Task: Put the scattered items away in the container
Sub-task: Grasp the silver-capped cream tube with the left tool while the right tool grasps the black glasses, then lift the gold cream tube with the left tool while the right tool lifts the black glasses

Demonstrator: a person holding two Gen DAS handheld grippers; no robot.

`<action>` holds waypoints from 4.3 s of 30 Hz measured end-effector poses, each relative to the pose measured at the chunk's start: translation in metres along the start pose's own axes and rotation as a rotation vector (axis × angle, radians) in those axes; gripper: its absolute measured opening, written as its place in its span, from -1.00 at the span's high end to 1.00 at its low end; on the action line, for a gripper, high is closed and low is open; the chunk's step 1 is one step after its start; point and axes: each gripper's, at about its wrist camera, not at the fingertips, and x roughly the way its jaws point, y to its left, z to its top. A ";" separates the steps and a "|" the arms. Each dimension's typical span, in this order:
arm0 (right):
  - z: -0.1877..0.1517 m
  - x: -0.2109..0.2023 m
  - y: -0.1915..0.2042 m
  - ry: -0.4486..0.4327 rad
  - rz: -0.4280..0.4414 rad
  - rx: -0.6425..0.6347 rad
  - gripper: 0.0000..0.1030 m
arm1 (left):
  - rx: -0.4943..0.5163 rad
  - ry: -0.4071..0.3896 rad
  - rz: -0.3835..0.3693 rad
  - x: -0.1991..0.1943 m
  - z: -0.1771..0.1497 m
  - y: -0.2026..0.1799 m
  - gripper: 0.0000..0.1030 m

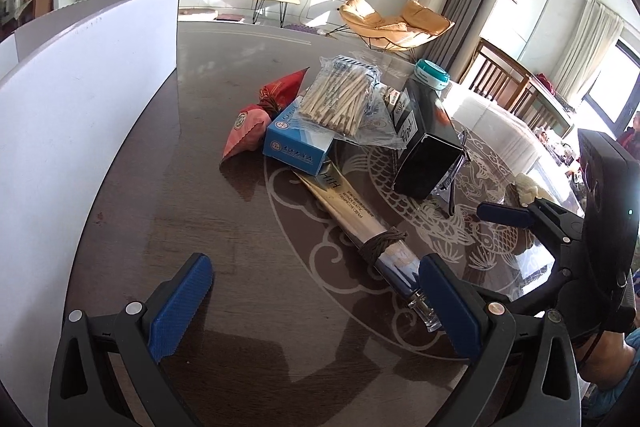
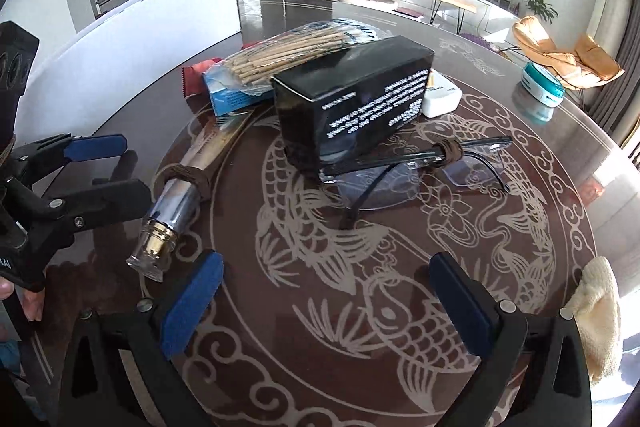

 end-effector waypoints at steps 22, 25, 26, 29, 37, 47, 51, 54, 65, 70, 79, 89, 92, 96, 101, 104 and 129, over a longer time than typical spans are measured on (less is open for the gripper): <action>-0.038 -0.030 -0.050 -0.009 -0.145 0.247 -1.00 | 0.171 0.082 0.231 0.036 0.009 -0.046 -1.00; -0.039 -0.031 -0.051 -0.014 -0.140 0.255 -1.00 | 0.138 0.084 0.245 0.038 0.013 -0.040 -1.00; -0.039 -0.031 -0.052 -0.017 -0.138 0.259 -1.00 | 0.128 0.084 0.252 0.038 0.014 -0.038 -1.00; -0.040 -0.032 -0.055 -0.025 -0.132 0.273 -1.00 | 0.116 0.085 0.261 0.036 0.014 -0.033 -1.00; -0.033 -0.031 -0.068 -0.047 -0.123 0.373 -1.00 | 0.110 0.072 0.275 0.034 0.008 -0.036 -1.00; 0.037 0.017 -0.084 -0.041 -0.199 0.447 -1.00 | 0.108 0.073 0.273 0.033 0.008 -0.037 -1.00; 0.036 0.015 -0.077 -0.044 -0.201 0.377 -0.70 | 0.108 0.073 0.273 0.033 0.008 -0.037 -1.00; 0.027 0.006 -0.076 -0.061 -0.192 0.324 -0.12 | 0.108 0.073 0.273 0.033 0.008 -0.037 -1.00; -0.032 -0.035 -0.071 -0.069 -0.156 0.220 0.46 | 0.107 0.073 0.274 0.033 0.009 -0.037 -1.00; -0.036 -0.037 -0.072 -0.066 -0.173 0.218 0.41 | 0.104 0.081 0.278 0.034 0.008 -0.039 -1.00; -0.038 -0.038 -0.078 -0.064 -0.182 0.249 0.19 | 0.148 0.041 0.247 0.035 0.009 -0.059 -0.03; -0.038 -0.037 -0.078 -0.065 -0.170 0.251 0.14 | 0.141 0.023 0.238 0.012 -0.008 -0.054 0.47; -0.038 -0.038 -0.078 -0.065 -0.171 0.250 0.14 | 0.134 0.020 0.238 0.002 -0.016 -0.044 0.47; -0.039 -0.038 -0.079 -0.070 -0.156 0.260 0.14 | 0.085 0.011 0.193 -0.001 -0.012 -0.024 0.46; -0.041 -0.042 -0.084 -0.085 -0.118 0.291 0.13 | 0.119 0.018 0.218 0.003 -0.012 -0.031 0.40; -0.041 -0.042 -0.084 -0.084 -0.120 0.289 0.13 | 0.168 0.025 0.276 0.006 -0.014 -0.041 0.04; -0.040 -0.039 -0.078 -0.056 -0.172 0.254 -0.25 | 0.064 0.054 0.320 0.008 -0.015 -0.022 -0.90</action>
